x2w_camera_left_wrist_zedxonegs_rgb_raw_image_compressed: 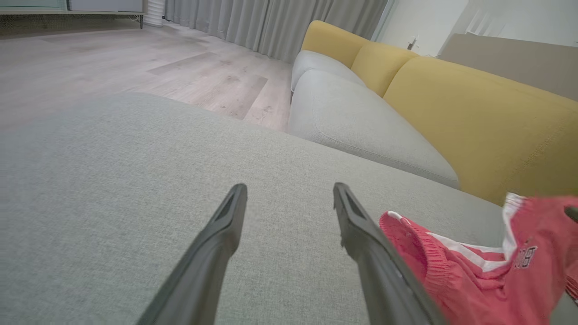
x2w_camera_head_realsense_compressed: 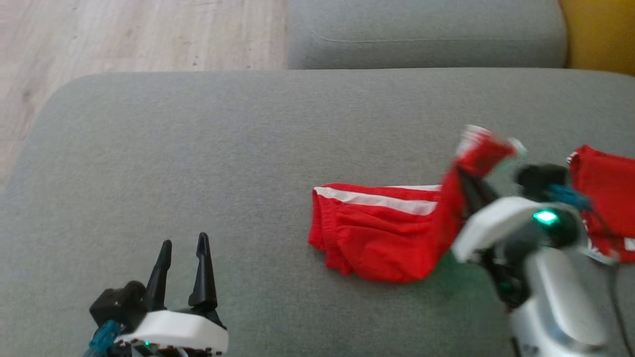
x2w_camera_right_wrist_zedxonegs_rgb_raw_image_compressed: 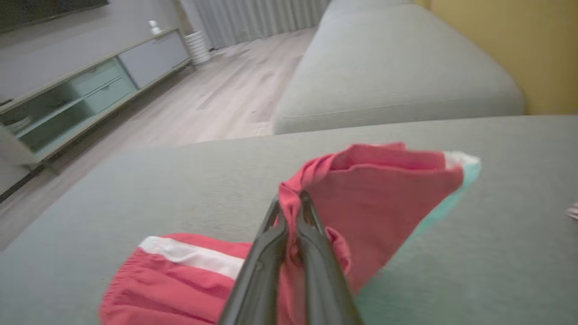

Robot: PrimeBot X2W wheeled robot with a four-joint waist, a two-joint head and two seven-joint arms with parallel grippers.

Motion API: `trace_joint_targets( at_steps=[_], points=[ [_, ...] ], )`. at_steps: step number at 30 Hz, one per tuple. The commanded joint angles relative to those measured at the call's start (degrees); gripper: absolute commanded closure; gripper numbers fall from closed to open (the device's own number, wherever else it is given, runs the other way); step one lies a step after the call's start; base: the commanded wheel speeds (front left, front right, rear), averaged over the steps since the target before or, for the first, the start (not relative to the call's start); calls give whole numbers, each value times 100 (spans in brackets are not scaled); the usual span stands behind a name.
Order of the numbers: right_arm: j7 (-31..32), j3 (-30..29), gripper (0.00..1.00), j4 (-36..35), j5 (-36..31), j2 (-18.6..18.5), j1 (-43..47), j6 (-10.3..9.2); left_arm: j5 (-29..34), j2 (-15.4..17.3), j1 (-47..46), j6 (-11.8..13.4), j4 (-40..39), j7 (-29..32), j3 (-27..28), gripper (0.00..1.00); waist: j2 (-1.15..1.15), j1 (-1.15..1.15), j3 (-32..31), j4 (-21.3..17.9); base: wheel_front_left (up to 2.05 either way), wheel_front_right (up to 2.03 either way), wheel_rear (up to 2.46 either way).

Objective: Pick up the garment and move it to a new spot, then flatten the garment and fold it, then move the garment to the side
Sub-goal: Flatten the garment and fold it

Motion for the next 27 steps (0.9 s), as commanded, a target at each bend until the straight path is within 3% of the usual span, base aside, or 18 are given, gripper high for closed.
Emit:
trace_joint_targets(
  at_steps=[1,9,17,24,26,27],
  points=[
    [58,596,100,-244,128,-14,-324,37,-13,71,-258,21,-116,-40,231,0,0,0,-27,107,0,0,0],
    [233,2268,100,55,429,-13,-435,37,-18,11,-277,-20,-68,-66,223,0,0,0,21,408,0,0,0],
    [248,2754,100,410,293,-13,-420,37,-19,-6,-253,-38,-29,-96,252,0,0,0,59,513,0,0,0],
    [257,3038,100,263,329,-13,-305,37,-20,-4,-209,-28,-22,-118,289,0,0,0,49,439,0,0,0],
    [204,3108,62,256,379,-13,-295,37,-17,-9,-213,-27,-21,-114,274,0,0,0,51,414,0,0,0],
    [149,3141,16,249,419,-13,-299,37,-17,-11,-218,-30,-18,-111,268,0,0,0,50,401,0,0,0]
  ],
)
